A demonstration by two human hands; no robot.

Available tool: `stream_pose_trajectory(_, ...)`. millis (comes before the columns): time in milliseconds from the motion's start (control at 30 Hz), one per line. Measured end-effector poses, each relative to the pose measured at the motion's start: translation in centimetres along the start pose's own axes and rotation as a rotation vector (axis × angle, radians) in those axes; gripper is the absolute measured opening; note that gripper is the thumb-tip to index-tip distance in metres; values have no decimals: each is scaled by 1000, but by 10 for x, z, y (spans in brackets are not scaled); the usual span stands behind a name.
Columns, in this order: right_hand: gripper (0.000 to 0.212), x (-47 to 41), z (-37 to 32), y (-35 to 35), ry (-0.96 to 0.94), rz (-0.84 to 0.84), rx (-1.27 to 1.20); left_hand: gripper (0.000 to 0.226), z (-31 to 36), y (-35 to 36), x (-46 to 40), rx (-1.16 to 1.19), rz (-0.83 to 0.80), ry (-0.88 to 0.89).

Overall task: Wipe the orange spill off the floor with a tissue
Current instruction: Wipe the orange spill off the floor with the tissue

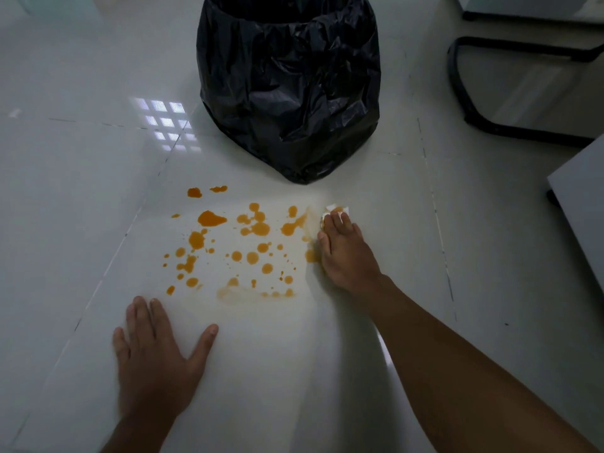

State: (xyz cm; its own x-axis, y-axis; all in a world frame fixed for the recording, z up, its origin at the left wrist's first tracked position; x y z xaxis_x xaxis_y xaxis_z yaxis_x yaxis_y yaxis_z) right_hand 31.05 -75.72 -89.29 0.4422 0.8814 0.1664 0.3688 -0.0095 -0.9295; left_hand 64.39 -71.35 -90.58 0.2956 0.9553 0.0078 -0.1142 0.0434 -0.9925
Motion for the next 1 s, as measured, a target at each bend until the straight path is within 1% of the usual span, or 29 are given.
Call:
stream_pose_trajectory(100,53,19,2,7,-30,-6,48,126,2,-3,0,7,7,0)
stream_pose_trajectory(267,54,50,8,11,-36,-14,33,126,2,-4,1,6,8,1)
stream_pose_trajectory(433,54,89,6,16,-16,26,9,116,0,-4,1,-8,16,-14)
stream_pose_trajectory(533,55,113,2,21,-12,59,-14,114,-2,-3,1,-12,27,-13)
stream_pose_trajectory(633,56,131,0,27,-18,79,15,114,-2,-1,1,-12,33,-18)
stream_pose_trajectory(833,60,146,14,27,39,92,130,114,-4,0,1,-23,25,-21)
stream_pose_trajectory(1000,67,145,19,24,139,86,118,115,-4,2,0,-13,29,-23)
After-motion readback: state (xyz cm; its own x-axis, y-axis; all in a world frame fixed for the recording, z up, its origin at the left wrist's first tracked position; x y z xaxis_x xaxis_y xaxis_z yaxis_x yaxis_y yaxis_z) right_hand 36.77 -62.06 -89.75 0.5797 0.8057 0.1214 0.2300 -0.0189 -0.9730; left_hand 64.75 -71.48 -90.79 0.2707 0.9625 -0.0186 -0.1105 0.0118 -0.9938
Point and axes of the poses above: each hand's wrist, its own x-axis away from the middle knuckle, its own y-axis out of the palm, z = x × y, the point moved 5 cm from there along -x, towards the middle knuckle, and after that the axes turned 14 degrees about y, right-handed, at the moved point
